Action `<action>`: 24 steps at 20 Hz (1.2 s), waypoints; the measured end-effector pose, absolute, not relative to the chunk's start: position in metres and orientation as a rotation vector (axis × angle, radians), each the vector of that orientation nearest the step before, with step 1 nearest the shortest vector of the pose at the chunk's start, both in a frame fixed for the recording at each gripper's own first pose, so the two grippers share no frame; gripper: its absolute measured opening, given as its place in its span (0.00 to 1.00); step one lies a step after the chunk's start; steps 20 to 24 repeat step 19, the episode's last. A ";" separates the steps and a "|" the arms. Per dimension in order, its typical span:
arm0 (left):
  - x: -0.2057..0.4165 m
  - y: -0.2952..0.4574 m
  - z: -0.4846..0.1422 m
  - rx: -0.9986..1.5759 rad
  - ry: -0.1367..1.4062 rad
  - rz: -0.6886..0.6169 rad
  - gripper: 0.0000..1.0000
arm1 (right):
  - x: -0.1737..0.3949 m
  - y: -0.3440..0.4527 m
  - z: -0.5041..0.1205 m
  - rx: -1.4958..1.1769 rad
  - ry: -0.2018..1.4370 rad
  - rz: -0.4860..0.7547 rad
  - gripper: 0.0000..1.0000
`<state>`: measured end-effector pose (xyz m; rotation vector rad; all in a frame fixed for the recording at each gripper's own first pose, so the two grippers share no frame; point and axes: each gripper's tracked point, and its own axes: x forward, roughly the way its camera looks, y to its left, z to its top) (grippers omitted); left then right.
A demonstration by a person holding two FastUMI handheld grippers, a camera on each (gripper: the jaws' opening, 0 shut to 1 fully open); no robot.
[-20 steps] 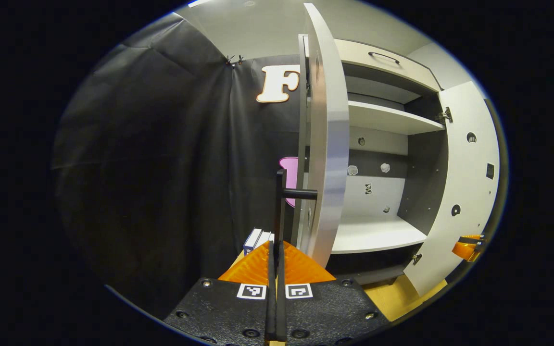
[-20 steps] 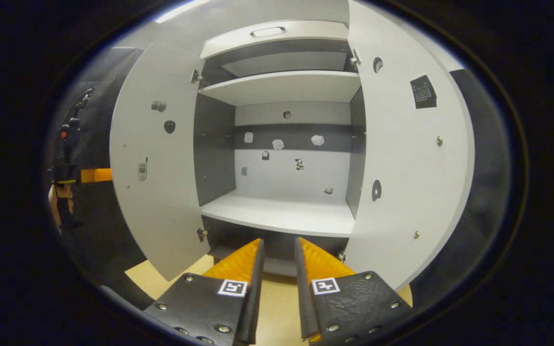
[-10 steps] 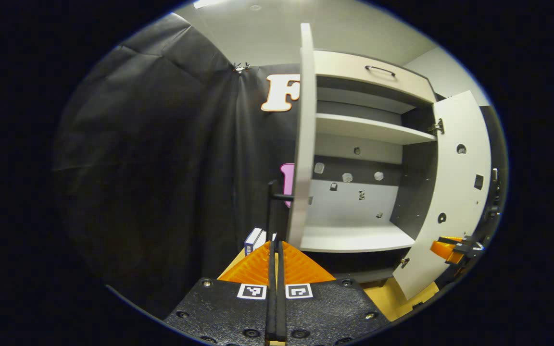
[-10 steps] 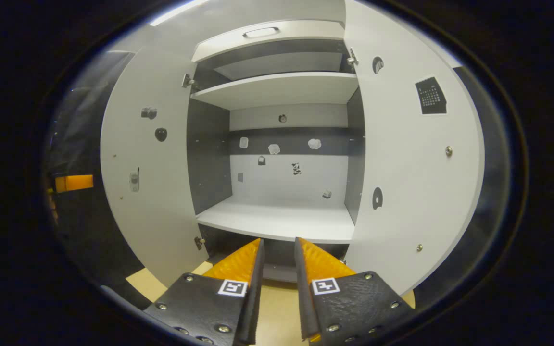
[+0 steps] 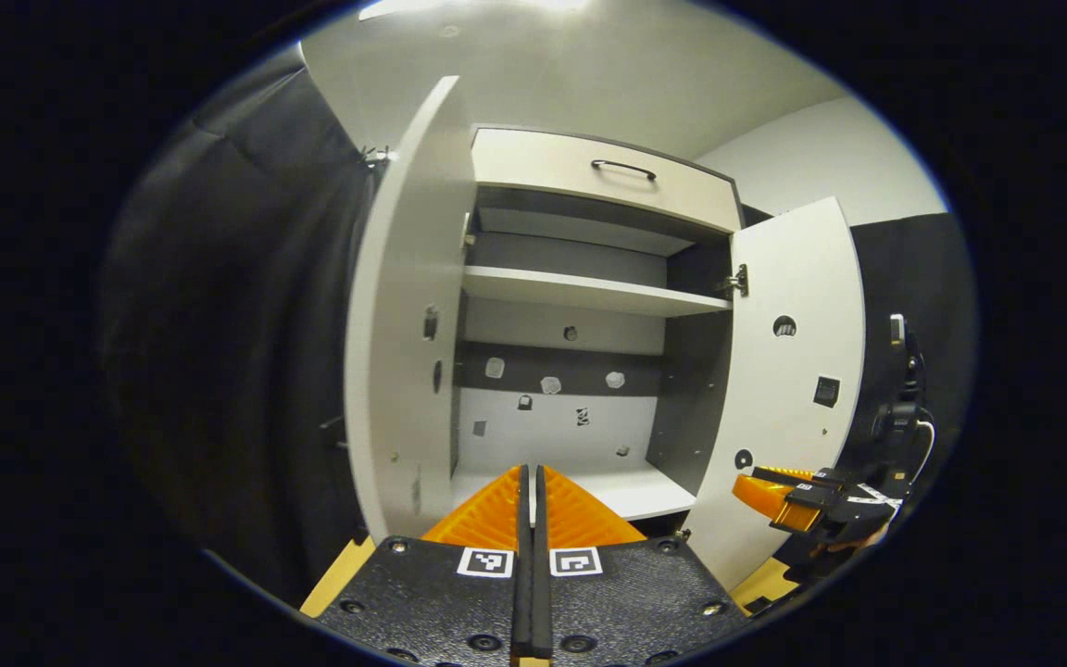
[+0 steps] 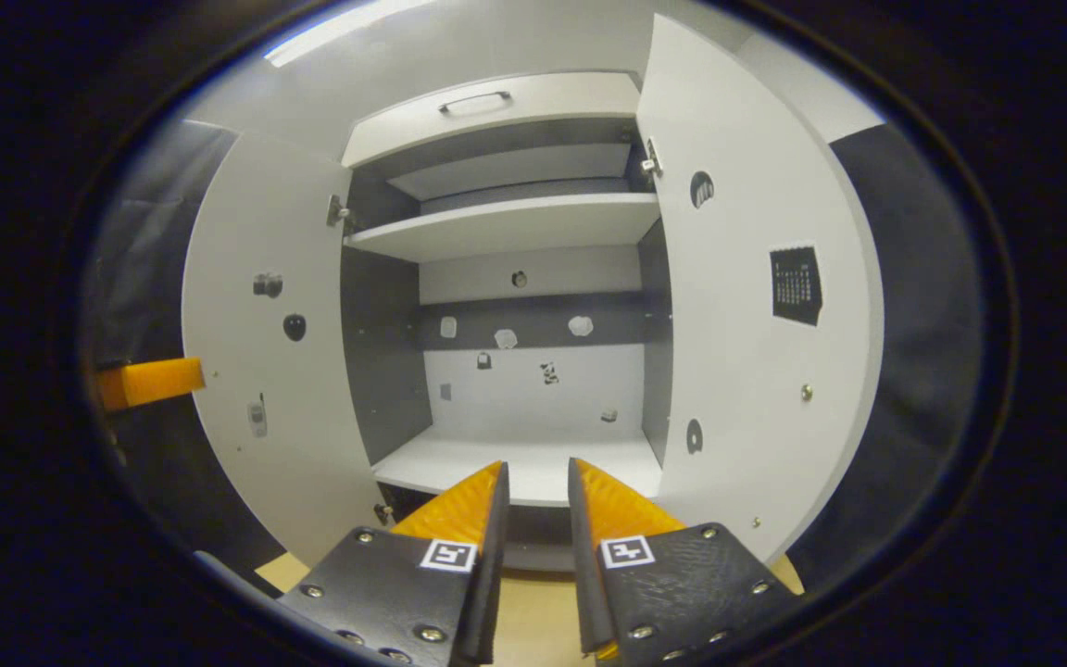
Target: Open the right door of the double-door shoe cabinet with the right hand, and open the left door with the left hand.
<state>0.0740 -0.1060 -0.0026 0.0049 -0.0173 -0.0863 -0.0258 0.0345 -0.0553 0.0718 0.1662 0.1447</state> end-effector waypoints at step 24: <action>0.128 -0.169 -0.007 0.057 -0.053 -0.202 0.99 | -0.037 0.039 0.005 0.116 0.019 0.088 1.00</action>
